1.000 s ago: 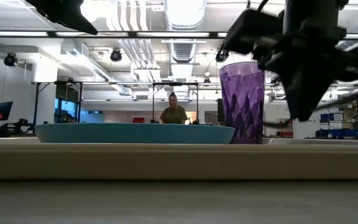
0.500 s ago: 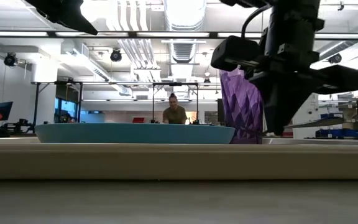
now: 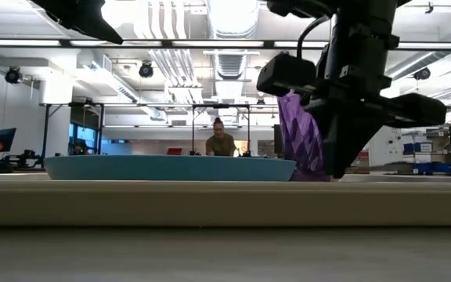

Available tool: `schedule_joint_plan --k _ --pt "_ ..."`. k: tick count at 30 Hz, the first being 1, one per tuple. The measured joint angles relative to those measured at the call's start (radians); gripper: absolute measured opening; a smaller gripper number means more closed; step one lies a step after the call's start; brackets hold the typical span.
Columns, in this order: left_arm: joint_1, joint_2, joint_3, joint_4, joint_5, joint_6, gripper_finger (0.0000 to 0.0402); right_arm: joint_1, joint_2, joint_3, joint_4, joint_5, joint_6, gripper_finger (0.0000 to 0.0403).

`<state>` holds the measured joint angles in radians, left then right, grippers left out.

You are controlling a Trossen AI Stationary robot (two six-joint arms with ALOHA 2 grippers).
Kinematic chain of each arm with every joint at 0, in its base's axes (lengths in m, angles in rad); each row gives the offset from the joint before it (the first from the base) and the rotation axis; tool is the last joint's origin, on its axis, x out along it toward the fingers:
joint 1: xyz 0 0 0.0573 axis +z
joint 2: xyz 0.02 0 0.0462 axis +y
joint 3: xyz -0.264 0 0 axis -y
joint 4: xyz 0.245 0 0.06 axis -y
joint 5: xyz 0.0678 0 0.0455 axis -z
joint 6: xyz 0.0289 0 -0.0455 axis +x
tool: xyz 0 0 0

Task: Pick and place plate/cup/fork/spoon on tray
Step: Put the black spoon on the white tray to the right side of the blue plate

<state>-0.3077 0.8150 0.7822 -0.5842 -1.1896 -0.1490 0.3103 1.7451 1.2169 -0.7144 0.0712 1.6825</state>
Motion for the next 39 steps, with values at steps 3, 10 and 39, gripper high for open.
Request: schedule_joint_plan --k 3,10,39 --pt "0.0 0.0 0.0 0.0 0.0 0.0 0.0059 -0.003 0.018 0.0 0.0 0.003 -0.005 0.0009" --pt "0.0 0.0 0.0 0.0 0.0 0.0 0.0059 -0.02 0.048 0.0 0.002 0.015 -0.008 0.0009" --pt "0.0 0.0 -0.001 0.0 0.0 0.004 0.0059 -0.027 0.045 0.0 0.021 0.072 -0.025 0.0106"
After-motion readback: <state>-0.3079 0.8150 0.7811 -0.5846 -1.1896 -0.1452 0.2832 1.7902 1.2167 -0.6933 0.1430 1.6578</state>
